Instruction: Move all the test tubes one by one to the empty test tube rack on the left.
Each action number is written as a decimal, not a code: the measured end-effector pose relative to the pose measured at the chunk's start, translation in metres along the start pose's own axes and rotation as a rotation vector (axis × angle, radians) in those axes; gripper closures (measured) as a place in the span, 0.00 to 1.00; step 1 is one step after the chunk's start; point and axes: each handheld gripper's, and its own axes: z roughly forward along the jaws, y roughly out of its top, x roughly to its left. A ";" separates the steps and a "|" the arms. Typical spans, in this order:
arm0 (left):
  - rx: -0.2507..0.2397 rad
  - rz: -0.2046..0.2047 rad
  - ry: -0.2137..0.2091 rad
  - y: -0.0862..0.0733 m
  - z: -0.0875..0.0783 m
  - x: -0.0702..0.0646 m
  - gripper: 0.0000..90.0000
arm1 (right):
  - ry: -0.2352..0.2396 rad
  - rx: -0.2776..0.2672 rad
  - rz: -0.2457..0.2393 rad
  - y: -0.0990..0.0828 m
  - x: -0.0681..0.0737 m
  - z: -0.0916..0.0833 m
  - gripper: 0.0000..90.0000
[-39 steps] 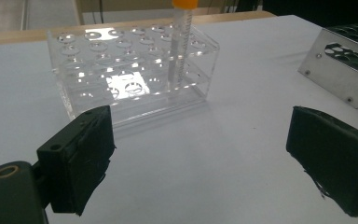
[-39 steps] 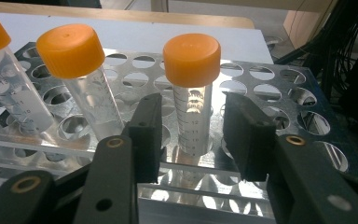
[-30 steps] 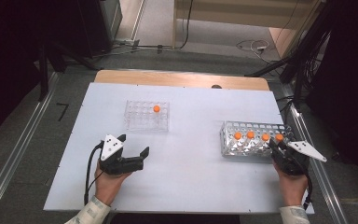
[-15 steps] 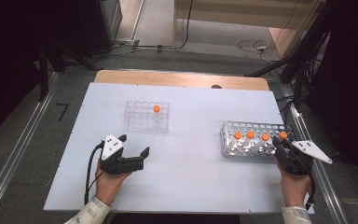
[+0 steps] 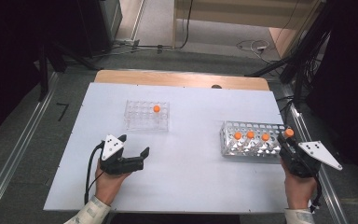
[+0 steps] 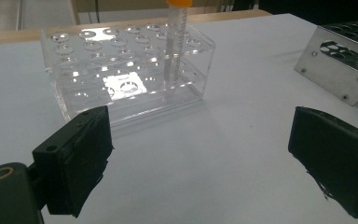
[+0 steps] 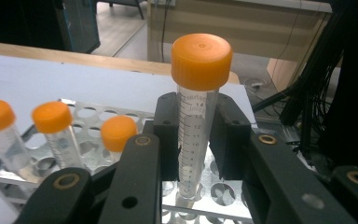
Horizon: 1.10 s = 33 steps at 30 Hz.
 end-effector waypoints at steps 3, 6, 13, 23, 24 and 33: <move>-0.002 0.002 0.003 0.000 0.000 0.000 0.07 | 0.016 0.000 0.001 0.002 0.002 -0.008 0.79; -0.007 -0.002 0.007 0.000 -0.001 0.000 0.07 | 0.038 0.005 0.006 0.000 0.003 -0.016 0.79; -0.010 0.004 0.002 0.001 0.000 -0.002 0.07 | 0.120 0.012 0.012 -0.005 0.015 -0.031 0.79; -0.005 0.005 -0.008 0.000 0.001 -0.004 0.07 | 0.294 0.054 -0.034 -0.011 0.058 -0.027 0.79; -0.007 0.003 -0.009 0.000 0.001 -0.005 0.07 | 0.316 0.060 -0.036 -0.012 0.063 -0.026 0.80; -0.019 0.009 -0.028 0.002 -0.001 -0.011 0.08 | 0.439 0.107 -0.084 -0.016 0.104 -0.011 0.80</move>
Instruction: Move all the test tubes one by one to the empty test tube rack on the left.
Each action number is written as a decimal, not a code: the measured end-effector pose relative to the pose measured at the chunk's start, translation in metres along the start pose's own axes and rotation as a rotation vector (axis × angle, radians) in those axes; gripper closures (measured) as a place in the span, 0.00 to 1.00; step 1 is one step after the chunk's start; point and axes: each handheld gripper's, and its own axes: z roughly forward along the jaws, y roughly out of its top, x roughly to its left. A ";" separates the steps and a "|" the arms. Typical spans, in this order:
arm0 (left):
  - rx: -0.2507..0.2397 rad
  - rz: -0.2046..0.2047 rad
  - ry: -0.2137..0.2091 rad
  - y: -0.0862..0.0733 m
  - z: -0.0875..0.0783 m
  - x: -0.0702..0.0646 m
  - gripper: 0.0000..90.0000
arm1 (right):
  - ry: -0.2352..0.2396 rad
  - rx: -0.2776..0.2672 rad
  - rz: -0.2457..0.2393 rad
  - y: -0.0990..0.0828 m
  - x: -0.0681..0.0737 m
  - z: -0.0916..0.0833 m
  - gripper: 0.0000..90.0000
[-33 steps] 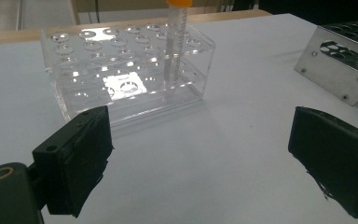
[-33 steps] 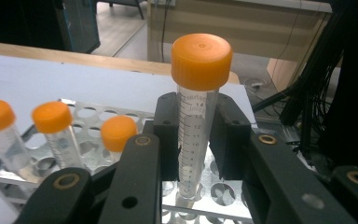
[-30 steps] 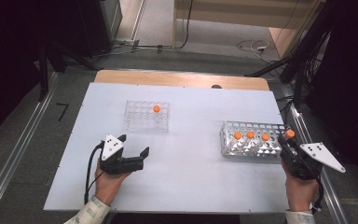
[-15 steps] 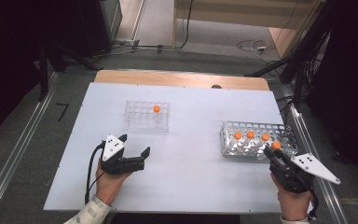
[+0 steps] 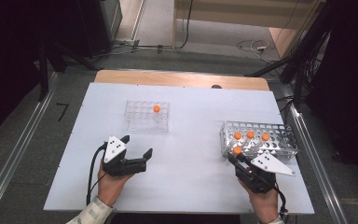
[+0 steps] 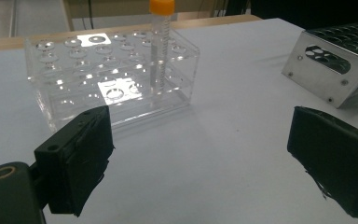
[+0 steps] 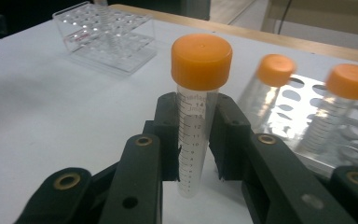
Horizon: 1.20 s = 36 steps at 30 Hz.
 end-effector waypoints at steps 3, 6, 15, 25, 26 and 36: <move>-0.008 0.002 -0.015 0.001 0.000 -0.003 0.09 | 0.024 0.018 -0.014 0.000 0.009 0.008 0.80; -0.010 0.007 -0.029 0.002 -0.001 -0.008 0.09 | 0.050 0.026 -0.031 0.001 0.017 0.019 0.80; -0.045 0.030 -0.088 0.012 -0.001 -0.028 0.12 | 0.134 0.045 -0.077 0.012 0.051 0.053 0.80; -0.080 0.031 -0.119 0.020 0.000 -0.034 0.16 | 0.218 0.075 -0.138 0.024 0.092 0.089 0.80; -0.081 0.035 -0.122 0.021 0.000 -0.034 0.17 | 0.224 0.078 -0.142 0.025 0.094 0.092 0.80; -0.091 0.080 -0.181 0.021 0.001 -0.039 0.38 | 0.274 0.072 -0.167 0.035 0.119 0.107 0.80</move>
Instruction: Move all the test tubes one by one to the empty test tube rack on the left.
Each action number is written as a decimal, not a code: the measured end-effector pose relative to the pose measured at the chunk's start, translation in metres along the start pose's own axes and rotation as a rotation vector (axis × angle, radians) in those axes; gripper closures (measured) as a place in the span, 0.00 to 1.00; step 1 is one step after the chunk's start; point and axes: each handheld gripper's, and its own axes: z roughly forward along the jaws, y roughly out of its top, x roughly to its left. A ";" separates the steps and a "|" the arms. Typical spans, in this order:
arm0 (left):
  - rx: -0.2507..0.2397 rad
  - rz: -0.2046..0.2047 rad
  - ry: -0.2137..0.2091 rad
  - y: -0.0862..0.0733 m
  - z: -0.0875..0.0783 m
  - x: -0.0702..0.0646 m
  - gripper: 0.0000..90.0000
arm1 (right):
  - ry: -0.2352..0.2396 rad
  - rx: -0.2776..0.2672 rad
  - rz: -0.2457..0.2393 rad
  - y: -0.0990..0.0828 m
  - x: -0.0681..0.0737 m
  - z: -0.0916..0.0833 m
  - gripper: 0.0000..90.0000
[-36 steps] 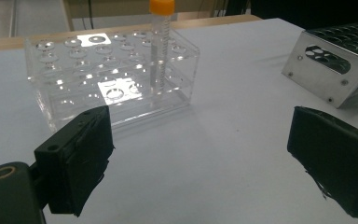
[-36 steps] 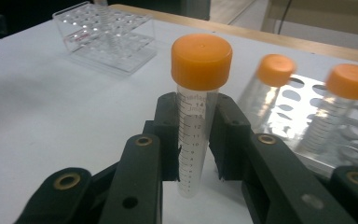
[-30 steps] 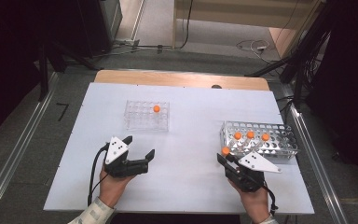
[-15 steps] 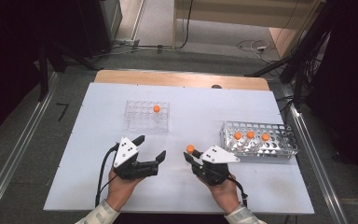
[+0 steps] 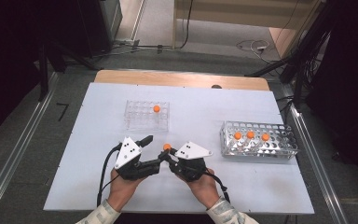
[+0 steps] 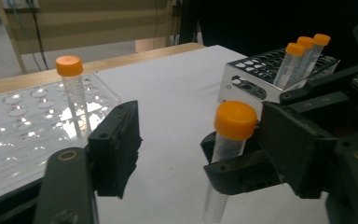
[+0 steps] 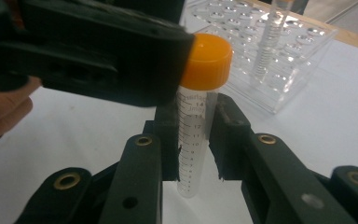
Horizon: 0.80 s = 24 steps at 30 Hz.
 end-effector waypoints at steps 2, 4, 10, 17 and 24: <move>-0.004 0.005 -0.010 0.000 0.000 0.000 0.44 | 0.007 -0.002 0.001 0.002 0.002 0.002 0.80; -0.006 0.015 -0.020 0.000 0.000 -0.001 0.52 | 0.014 -0.001 0.002 0.004 0.003 0.004 0.80; -0.003 0.031 -0.030 -0.001 0.000 -0.002 0.68 | 0.025 0.003 -0.007 0.004 0.008 0.011 0.80; -0.001 0.027 -0.020 -0.002 0.000 0.000 0.76 | 0.034 -0.002 -0.008 0.006 0.009 0.012 0.80; 0.004 0.022 -0.016 -0.001 0.000 0.000 0.78 | 0.036 0.003 -0.004 0.006 0.008 0.012 0.76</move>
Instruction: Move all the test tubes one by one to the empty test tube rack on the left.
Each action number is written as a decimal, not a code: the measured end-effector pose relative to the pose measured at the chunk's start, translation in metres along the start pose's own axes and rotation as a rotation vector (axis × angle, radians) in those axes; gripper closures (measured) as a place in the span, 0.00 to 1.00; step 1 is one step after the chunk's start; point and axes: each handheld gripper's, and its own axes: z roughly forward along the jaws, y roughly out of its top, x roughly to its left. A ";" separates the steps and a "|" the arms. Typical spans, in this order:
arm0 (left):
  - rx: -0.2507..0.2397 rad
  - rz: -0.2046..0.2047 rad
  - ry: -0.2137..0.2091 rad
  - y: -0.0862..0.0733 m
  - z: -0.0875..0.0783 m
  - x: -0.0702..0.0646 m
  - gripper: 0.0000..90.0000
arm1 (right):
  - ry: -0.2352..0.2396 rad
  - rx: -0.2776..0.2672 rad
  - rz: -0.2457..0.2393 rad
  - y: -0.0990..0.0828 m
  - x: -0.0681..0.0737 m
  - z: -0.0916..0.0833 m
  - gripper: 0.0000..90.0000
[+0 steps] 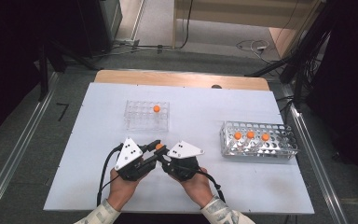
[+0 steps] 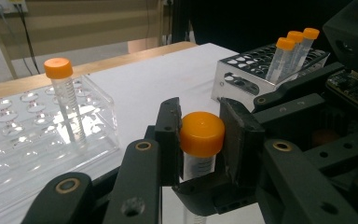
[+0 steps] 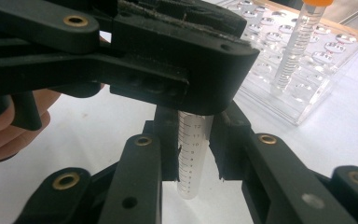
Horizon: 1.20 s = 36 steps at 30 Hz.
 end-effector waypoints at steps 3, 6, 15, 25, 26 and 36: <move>-0.001 -0.009 0.003 0.001 0.000 0.003 0.78 | 0.043 0.007 -0.003 -0.001 -0.001 -0.002 0.57; -0.007 -0.027 0.011 0.003 0.000 0.008 0.78 | 0.038 0.013 -0.017 -0.003 -0.003 -0.009 0.45; -0.026 -0.069 0.086 0.018 -0.004 0.037 0.78 | -0.028 0.048 0.013 -0.026 -0.027 -0.050 0.32; -0.037 -0.075 0.174 0.043 0.009 0.065 0.78 | -0.109 0.067 0.071 -0.065 -0.048 -0.097 0.30; -0.039 -0.075 0.178 0.045 0.010 0.067 0.78 | -0.116 0.069 0.077 -0.068 -0.050 -0.101 0.30; -0.039 -0.068 0.240 0.065 0.031 0.085 0.78 | -0.176 0.036 0.138 -0.082 -0.067 -0.130 0.30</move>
